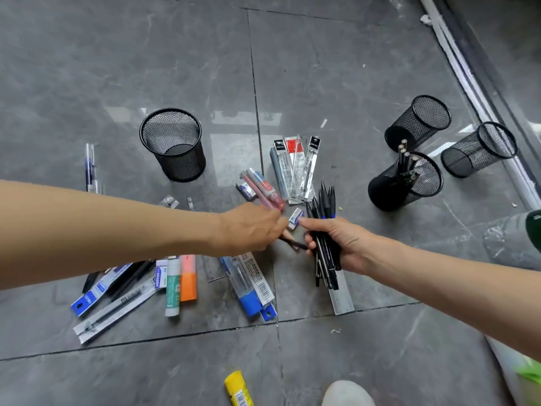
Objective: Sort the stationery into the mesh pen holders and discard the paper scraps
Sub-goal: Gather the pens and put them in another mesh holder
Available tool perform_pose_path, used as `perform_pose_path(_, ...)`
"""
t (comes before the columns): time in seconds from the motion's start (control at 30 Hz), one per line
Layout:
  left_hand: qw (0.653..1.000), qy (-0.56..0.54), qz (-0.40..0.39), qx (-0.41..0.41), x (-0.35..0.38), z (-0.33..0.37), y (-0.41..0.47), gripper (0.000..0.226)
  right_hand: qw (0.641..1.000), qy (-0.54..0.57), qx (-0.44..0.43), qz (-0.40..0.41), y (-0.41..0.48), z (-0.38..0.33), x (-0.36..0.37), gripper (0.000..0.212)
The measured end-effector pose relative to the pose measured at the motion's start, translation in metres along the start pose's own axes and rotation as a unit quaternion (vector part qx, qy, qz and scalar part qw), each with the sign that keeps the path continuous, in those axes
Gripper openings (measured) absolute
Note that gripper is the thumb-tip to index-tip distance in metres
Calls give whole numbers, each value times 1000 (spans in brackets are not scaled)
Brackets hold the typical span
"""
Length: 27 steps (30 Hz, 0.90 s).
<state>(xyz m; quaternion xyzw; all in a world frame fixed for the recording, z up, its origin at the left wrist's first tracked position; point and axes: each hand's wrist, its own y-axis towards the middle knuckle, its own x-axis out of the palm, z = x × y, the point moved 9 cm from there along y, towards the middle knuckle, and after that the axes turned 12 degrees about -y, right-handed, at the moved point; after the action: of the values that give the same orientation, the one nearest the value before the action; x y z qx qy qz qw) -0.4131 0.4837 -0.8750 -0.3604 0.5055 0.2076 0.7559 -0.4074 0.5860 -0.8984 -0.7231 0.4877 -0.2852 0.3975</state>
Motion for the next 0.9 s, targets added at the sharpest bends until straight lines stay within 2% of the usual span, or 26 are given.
perform_pose_path(0.07, 982, -148, 17, -117, -7, -24, -20, 20, 999, 45, -6, -5, -1, -7, 6, 17)
perform_pose_path(0.2, 929, -288, 45, -229, -8, -47, -66, 23, 996, 79, -24, -19, -10, -30, 26, 22)
perform_pose_path(0.23, 900, -342, 60, -264, -7, -54, -79, 19, 996, 77, -28, -22, -12, -35, 34, 23)
perform_pose_path(0.27, 846, -432, 78, -302, -4, -60, -87, 14, 997, 72, -32, -24, -14, -39, 39, 26)
perform_pose_path(0.3, 760, -545, 102, -340, 1, -64, -98, 10, 997, 69, -39, -25, -14, -42, 47, 31)
perform_pose_path(0.37, 551, -731, 128, -380, 8, -56, -114, 7, 996, 70, -53, -29, -14, -47, 64, 41)
perform_pose_path(0.4, 488, -775, 138, -377, 8, -50, -119, 8, 995, 67, -57, -35, -14, -47, 73, 45)
perform_pose_path(0.43, 464, -791, 146, -371, 7, -46, -123, 9, 996, 58, -59, -41, -14, -47, 84, 48)
perform_pose_path(0.57, 465, -793, 174, -353, -2, -36, -139, 10, 996, 31, -55, -65, -17, -46, 125, 49)
perform_pose_path(0.7, 467, -781, 199, -364, 3, -38, -161, 10, 991, 8, -32, -129, -20, -39, 167, 25)
perform_pose_path(0.77, 493, -766, 201, -361, 3, -41, -173, 9, 988, -41, -23, -146, -17, -33, 181, 26)
perform_pose_path(0.9, 561, -724, 180, -360, 10, -53, -194, 10, 988, -78, -16, -134, -13, -26, 194, 4)
